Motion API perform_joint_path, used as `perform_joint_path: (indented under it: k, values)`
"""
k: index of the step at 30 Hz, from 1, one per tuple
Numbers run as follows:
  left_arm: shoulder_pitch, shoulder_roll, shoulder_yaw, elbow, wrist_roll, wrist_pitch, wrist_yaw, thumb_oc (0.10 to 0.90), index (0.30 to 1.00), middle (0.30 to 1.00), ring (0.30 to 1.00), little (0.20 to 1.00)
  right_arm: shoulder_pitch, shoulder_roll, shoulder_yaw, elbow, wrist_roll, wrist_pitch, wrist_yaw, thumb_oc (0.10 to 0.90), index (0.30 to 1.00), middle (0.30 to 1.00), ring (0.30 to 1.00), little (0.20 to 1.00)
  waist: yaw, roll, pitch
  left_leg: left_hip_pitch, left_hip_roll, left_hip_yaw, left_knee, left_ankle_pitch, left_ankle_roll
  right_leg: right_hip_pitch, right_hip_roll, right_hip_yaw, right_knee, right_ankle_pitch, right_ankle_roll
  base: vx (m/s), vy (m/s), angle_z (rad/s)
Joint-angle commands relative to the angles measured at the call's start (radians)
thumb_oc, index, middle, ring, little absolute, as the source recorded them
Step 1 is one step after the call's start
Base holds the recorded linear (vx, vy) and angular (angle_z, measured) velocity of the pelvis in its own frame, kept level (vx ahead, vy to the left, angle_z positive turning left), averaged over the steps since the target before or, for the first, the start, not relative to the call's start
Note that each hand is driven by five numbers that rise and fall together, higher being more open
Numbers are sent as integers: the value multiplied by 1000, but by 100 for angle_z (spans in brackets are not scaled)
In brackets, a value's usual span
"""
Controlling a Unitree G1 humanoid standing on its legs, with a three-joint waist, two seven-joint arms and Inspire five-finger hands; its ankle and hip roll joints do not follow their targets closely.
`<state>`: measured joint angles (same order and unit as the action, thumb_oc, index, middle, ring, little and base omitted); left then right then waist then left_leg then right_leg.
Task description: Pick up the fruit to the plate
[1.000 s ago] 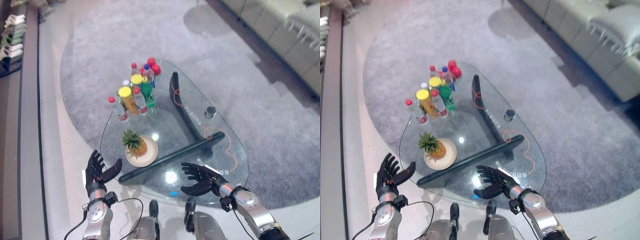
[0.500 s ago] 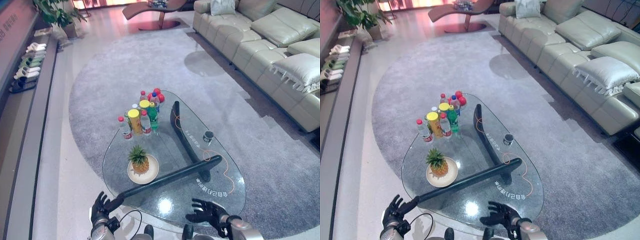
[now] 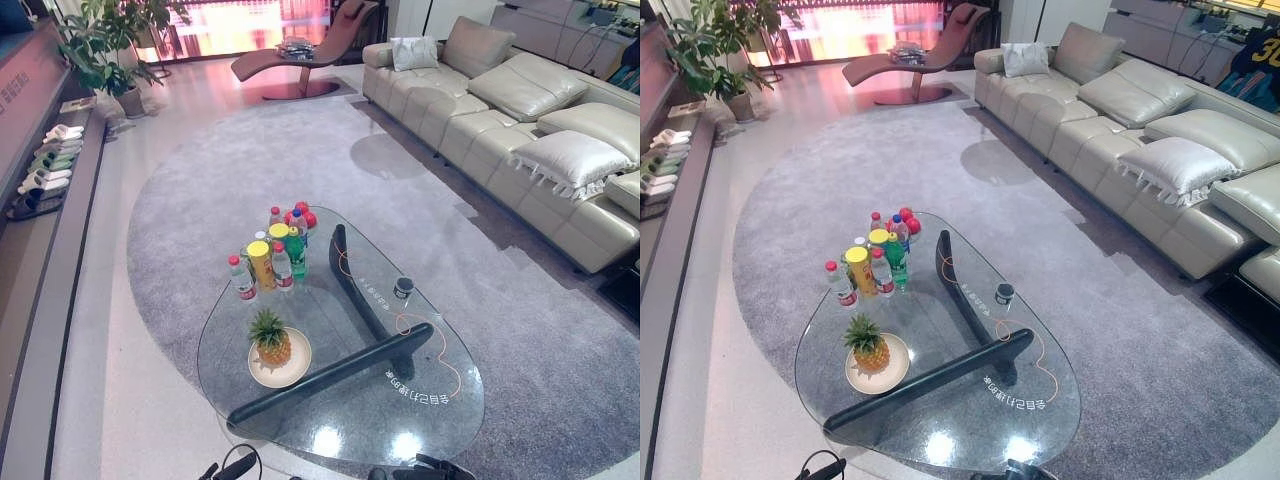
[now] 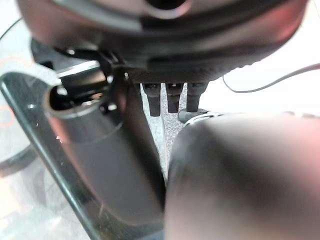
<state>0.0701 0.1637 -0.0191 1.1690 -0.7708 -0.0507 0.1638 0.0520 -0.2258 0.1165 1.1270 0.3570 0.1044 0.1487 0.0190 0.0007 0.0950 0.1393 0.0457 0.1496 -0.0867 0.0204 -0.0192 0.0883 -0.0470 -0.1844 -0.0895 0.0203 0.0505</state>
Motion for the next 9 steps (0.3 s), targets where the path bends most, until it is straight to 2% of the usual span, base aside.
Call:
perform_joint_path:
  k: [1, 5, 9]
  values:
    - [-82, 0, 33, 69, 10, -8, -43, 800, 900, 900, 900, 900, -49, 7, -24, 58, 17, -38, -30, 800, 900, 900, 900, 900, -7, -26, 0, 22, -48, 53, -1, -64, -22, 47, -32, -24, 22, 1, 41, 21, 24, -5]
    - [-84, 4, 40, 85, 7, 19, -77, 800, 900, 900, 900, 900, -50, 9, -39, 86, 0, -53, -33, 800, 900, 900, 900, 900, -7, -24, -7, 26, -49, 50, -1, -65, -19, 47, -33, -20, 26, 2, 43, 0, 0, 0]
    - [-89, 3, 33, 85, 9, 18, -111, 800, 900, 900, 900, 900, -48, 11, -37, 87, -18, -79, -38, 800, 900, 900, 900, 900, -8, -24, -13, 26, -50, 46, -1, -65, -18, 47, -35, -18, 29, 2, 45, 0, 0, 0]
